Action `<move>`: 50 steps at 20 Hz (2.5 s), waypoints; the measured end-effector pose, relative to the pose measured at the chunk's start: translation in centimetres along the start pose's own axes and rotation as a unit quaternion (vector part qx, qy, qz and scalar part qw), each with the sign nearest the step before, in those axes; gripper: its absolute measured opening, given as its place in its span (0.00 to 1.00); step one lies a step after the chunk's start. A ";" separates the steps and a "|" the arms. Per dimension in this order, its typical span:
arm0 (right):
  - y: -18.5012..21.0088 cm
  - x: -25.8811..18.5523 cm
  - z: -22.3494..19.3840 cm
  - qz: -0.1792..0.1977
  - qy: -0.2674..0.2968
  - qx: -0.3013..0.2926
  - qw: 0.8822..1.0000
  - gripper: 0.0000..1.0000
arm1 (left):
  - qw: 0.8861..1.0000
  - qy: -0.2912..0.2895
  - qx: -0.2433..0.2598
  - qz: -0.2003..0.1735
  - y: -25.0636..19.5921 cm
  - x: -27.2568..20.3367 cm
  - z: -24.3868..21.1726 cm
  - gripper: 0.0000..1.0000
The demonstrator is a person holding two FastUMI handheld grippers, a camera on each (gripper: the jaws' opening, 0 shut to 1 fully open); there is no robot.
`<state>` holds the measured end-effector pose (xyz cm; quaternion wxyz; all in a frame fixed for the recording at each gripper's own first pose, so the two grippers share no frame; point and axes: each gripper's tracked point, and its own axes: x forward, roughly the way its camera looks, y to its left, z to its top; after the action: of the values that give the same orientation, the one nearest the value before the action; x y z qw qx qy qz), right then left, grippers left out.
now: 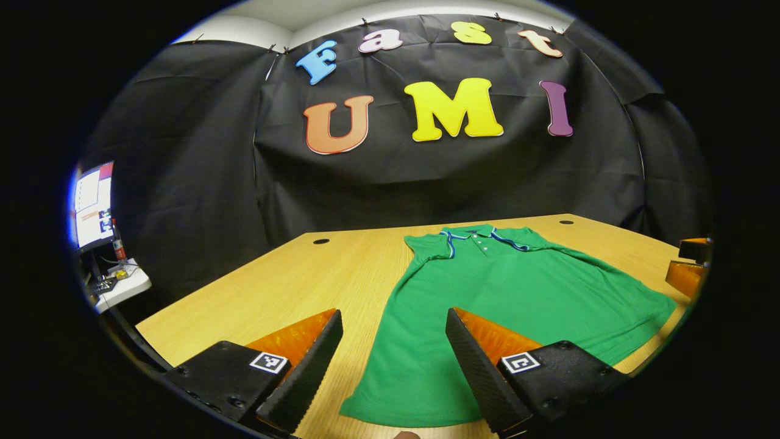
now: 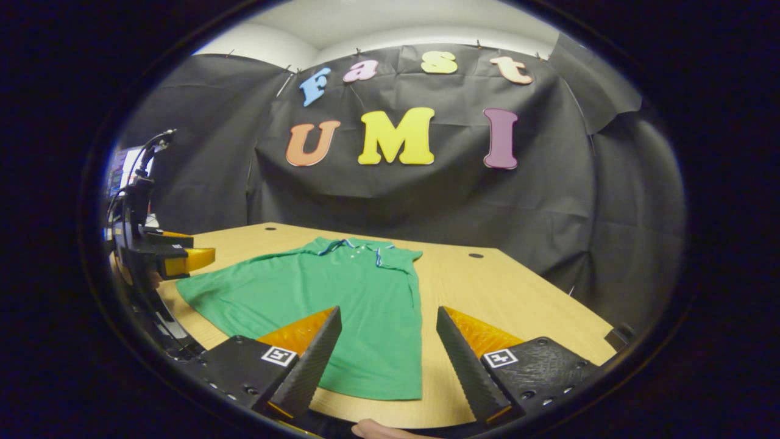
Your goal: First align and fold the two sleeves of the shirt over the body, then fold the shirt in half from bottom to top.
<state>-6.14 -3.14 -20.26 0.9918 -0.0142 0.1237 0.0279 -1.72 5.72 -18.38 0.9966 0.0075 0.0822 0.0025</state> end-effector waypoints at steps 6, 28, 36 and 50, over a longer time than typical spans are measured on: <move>-1.2 -1.2 -2.2 -0.043 0.018 0.004 0.999 0.95 | 1.000 0.009 -0.013 -0.010 -0.5 -0.6 -1.0 1.00; 1.0 1.2 -6.6 -0.011 0.113 0.075 0.991 0.36 | 0.996 0.080 -0.017 -0.023 -1.0 1.3 -5.4 0.58; 1.4 1.3 -5.8 0.002 0.108 0.047 0.993 0.01 | 0.995 0.086 -0.045 -0.028 -1.7 1.7 -4.9 0.08; -1.2 5.7 4.2 0.007 0.051 0.069 0.996 0.01 | 0.998 0.043 -0.033 -0.035 -3.4 3.2 3.1 0.08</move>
<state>0.51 -3.92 -17.57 0.9826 0.0535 0.1760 0.0256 1.94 2.25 -15.87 0.9913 -0.0280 0.1249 -0.0289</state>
